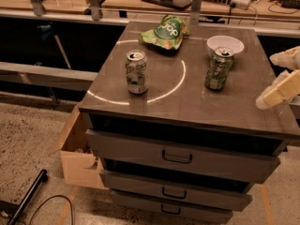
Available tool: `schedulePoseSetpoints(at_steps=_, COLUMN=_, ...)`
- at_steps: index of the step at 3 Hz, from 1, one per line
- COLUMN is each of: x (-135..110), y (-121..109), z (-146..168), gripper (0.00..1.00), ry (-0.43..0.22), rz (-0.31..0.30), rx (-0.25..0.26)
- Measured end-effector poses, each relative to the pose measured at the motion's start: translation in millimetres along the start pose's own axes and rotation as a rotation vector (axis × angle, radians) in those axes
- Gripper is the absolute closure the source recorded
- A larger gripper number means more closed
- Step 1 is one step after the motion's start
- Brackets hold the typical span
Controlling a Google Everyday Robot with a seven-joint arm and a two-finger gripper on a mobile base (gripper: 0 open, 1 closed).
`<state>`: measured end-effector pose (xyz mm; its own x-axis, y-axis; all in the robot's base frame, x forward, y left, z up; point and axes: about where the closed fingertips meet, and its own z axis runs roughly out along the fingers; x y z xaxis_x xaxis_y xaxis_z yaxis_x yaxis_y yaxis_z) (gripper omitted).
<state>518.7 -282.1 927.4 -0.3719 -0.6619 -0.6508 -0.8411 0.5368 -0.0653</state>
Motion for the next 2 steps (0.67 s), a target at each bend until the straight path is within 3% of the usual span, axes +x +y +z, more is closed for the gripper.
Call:
schedulePoseSetpoints(at_steps=1, x=-3, y=-28, z=16, gripper=0.00, ry=-0.172, rz=0.130, rx=0.008)
schedulePoseSetpoints(at_steps=2, x=-9, y=-44, z=22, gripper=0.00, ry=-0.270, rz=0.172, rx=0.096)
